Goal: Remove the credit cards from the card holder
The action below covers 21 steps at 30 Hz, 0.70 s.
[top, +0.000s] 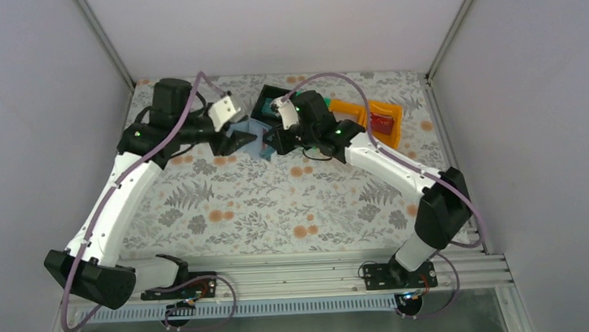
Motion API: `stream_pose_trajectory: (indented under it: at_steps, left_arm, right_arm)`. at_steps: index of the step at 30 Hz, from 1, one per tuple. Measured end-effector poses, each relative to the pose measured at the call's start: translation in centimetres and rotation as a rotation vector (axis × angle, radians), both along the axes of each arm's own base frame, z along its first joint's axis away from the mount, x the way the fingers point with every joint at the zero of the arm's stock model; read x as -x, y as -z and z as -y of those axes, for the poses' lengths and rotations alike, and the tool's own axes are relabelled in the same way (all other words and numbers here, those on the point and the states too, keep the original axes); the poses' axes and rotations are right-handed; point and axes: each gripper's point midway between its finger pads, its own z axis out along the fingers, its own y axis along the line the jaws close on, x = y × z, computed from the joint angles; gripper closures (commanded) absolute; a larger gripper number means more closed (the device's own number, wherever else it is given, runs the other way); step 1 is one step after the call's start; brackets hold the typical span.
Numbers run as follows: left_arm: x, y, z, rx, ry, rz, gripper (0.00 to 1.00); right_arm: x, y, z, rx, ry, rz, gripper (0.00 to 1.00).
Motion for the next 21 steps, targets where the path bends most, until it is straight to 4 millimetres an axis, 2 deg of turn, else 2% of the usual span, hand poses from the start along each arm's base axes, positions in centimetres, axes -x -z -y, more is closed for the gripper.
stream_pose_trajectory:
  at_steps: [1, 3, 6, 9, 11, 17, 21]
  left_arm:
    - [1.3, 0.2, 1.1, 0.010, 0.068, -0.019, 0.60]
    - [2.5, 1.0, 2.2, 0.015, 0.136, -0.068, 0.67]
    - [2.2, 3.5, 2.6, -0.004, 0.142, -0.143, 0.72]
    - [2.0, 6.4, 2.7, -0.052, 0.129, -0.213, 0.72]
    - [2.0, 7.7, 2.8, -0.078, 0.120, -0.238, 0.72]
    - [1.0, 9.5, 2.3, -0.137, 0.046, -0.241, 0.85]
    - [0.0, 9.5, 1.9, -0.162, -0.017, -0.209, 0.85]
  right_arm:
    - [0.0, 0.3, -0.6, -0.010, -0.021, -0.011, 0.96]
    - [0.0, 0.4, -1.5, -0.036, -0.054, -0.026, 0.96]
    - [0.4, 0.0, -2.3, -0.077, -0.090, -0.044, 0.96]
    - [0.8, -0.9, -2.9, -0.121, -0.123, -0.048, 0.96]
    - [0.9, -1.5, -3.1, -0.142, -0.135, -0.042, 0.96]
    - [0.7, -2.1, -3.3, -0.169, -0.131, -0.040, 0.96]
    - [0.2, -2.3, -3.3, -0.170, -0.111, -0.024, 0.96]
